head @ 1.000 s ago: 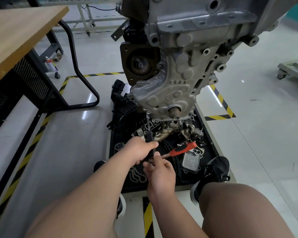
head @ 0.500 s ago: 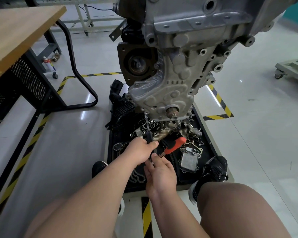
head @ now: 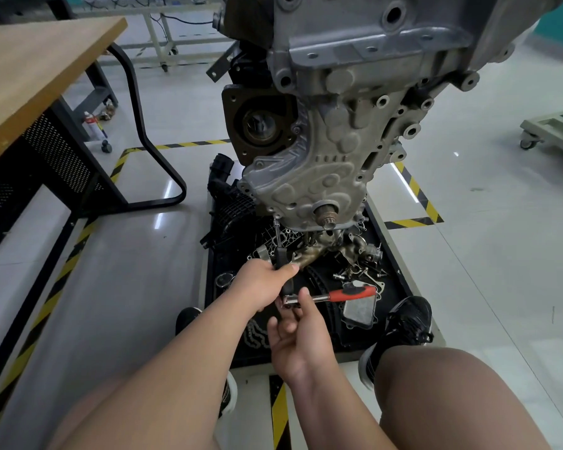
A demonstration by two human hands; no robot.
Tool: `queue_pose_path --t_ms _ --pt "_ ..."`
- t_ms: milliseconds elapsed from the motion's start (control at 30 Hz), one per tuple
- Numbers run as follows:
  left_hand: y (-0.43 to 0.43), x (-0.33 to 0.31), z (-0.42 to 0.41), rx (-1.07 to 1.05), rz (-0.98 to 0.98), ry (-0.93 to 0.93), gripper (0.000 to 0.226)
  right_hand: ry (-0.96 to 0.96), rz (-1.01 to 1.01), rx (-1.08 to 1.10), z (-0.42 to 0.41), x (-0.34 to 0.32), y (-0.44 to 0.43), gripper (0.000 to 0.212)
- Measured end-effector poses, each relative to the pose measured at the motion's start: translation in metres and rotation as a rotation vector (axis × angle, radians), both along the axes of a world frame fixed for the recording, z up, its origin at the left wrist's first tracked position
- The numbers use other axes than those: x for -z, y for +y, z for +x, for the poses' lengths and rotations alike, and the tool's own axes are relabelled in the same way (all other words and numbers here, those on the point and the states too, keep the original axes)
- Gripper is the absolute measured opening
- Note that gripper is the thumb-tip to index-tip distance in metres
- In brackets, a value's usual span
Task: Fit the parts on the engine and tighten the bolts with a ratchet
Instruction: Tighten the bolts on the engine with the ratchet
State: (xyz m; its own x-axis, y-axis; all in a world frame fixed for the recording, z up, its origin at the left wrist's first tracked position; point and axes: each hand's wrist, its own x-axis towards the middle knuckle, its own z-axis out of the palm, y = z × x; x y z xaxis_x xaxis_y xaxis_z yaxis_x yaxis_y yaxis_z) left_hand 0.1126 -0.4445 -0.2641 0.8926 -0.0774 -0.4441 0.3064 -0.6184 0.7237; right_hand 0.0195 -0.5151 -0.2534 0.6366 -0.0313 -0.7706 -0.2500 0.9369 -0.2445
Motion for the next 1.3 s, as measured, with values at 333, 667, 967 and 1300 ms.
queue_pose_path --t_ms 333,667,967,1300 --pt "-0.002 -0.001 0.000 0.018 0.026 -0.030 0.048 0.000 -0.004 0.036 0.003 0.004 -0.001 0.024" --pt "-0.012 -0.002 -0.003 0.014 0.104 -0.119 0.050 -0.100 -0.483 -0.018 0.001 0.012 0.005 0.013" --pt "-0.010 -0.002 -0.001 0.003 0.077 -0.083 0.052 -0.121 -0.428 0.006 0.001 0.012 0.004 0.018" --pt "-0.004 -0.001 -0.002 0.014 0.060 -0.044 0.052 -0.011 -0.309 0.008 -0.004 0.009 0.006 0.023"
